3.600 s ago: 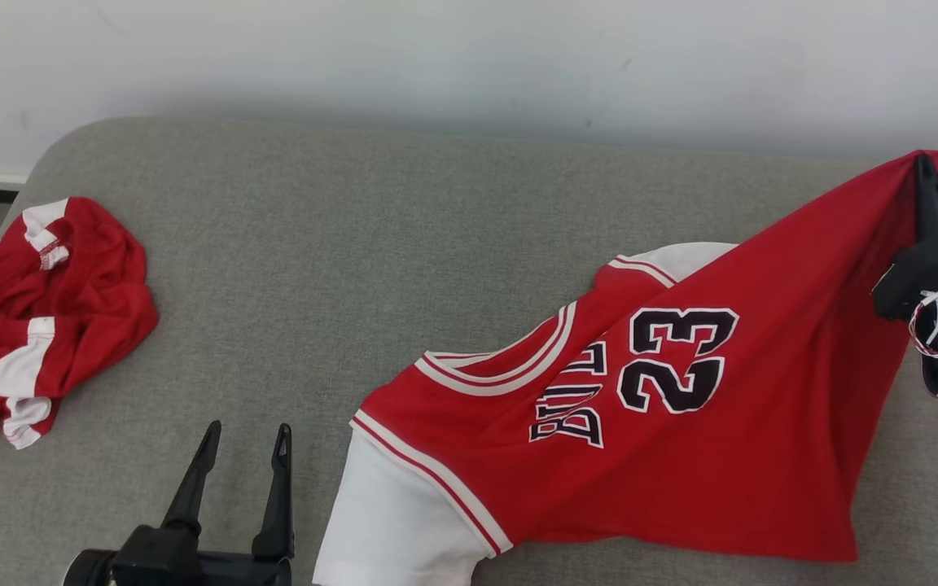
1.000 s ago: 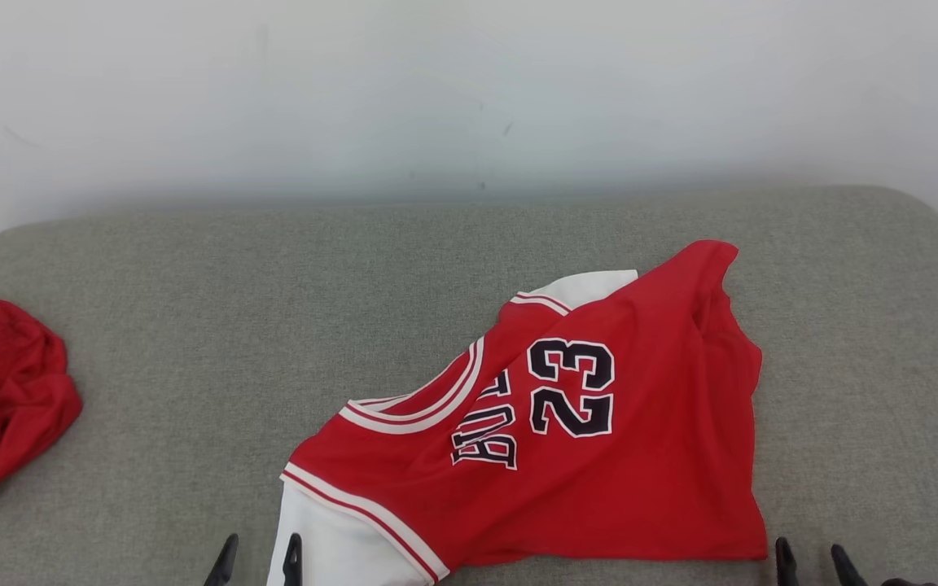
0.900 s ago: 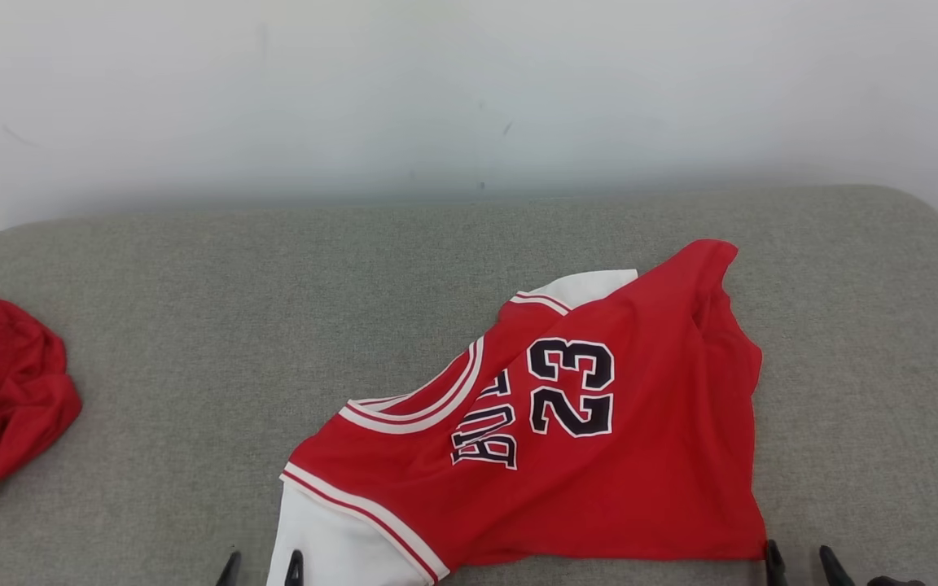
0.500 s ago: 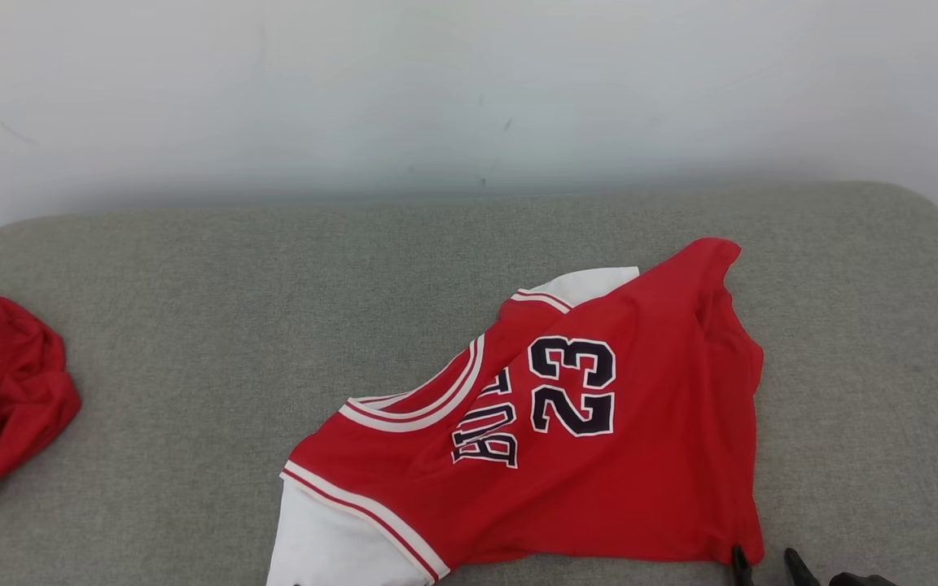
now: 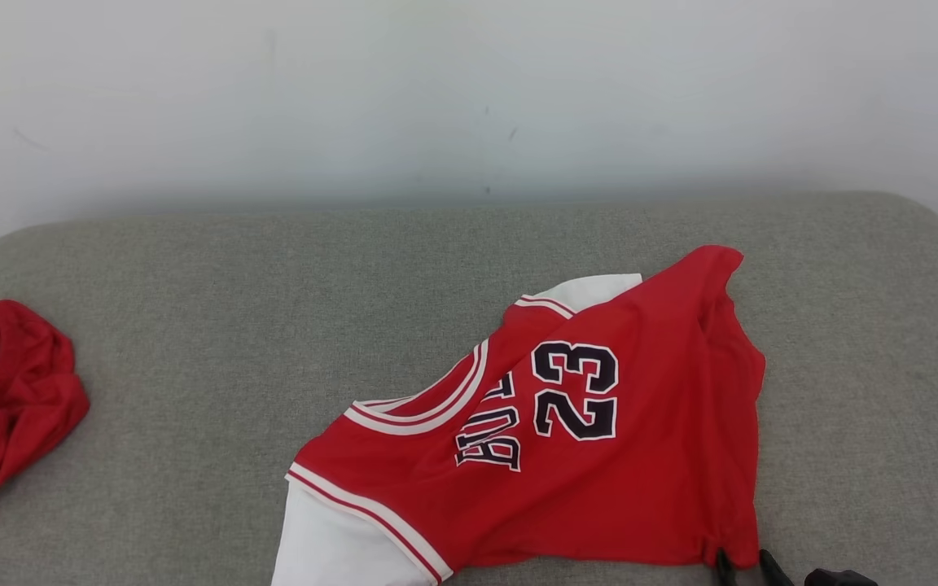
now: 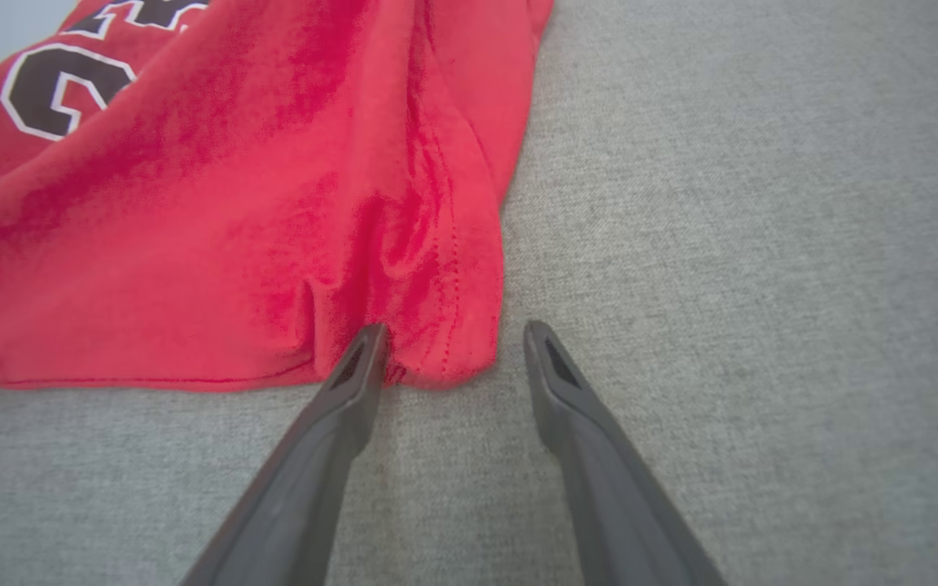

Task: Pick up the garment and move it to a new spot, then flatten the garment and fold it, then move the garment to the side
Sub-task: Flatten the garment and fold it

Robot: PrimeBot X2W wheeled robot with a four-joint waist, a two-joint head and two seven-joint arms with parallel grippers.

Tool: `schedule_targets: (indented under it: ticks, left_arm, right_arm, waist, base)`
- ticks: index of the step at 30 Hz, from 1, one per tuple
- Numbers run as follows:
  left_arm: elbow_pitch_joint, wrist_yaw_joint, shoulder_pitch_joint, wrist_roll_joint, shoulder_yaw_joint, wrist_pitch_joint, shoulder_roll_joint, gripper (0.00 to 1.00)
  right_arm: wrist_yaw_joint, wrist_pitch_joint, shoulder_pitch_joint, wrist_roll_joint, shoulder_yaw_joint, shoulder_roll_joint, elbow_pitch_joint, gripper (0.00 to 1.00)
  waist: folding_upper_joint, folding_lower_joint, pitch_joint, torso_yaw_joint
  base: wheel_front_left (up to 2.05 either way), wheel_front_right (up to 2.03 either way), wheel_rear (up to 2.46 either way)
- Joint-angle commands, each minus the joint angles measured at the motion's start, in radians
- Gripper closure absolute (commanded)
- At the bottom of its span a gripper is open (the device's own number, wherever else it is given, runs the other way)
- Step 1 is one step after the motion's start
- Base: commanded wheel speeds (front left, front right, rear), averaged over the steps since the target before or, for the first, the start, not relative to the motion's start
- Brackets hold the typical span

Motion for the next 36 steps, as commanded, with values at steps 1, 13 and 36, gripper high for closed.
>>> schedule_targets:
  ticks: [1, 13, 36]
  left_arm:
    - [0.029, 0.001, -0.010, -0.010, -0.010, 0.002, 0.000, 0.00]
    - [-0.100, 0.001, 0.044, -0.043, -0.007, 0.000, 0.023, 1.00]
    - [-0.476, 0.001, -0.298, -0.082, -0.058, 0.089, 0.201, 1.00]
  right_arm:
    - [0.001, -0.001, -0.011, -0.006, 0.006, 0.004, 0.010, 0.60]
    - [0.001, -0.001, 0.057, -0.004, -0.028, -0.017, -0.094, 1.00]
    - [0.001, 0.070, -0.194, 0.189, 0.107, -0.241, -0.362, 1.00]
  waist:
    - [0.0000, 0.0000, -0.001, 0.000]
    - [0.0000, 0.0000, -0.022, 0.016]
    - [0.0000, 0.0000, 0.046, -0.025]
  base:
    - [0.00, 0.00, 0.00]
    - [0.00, 0.00, 0.00]
    - [0.00, 0.00, 0.00]
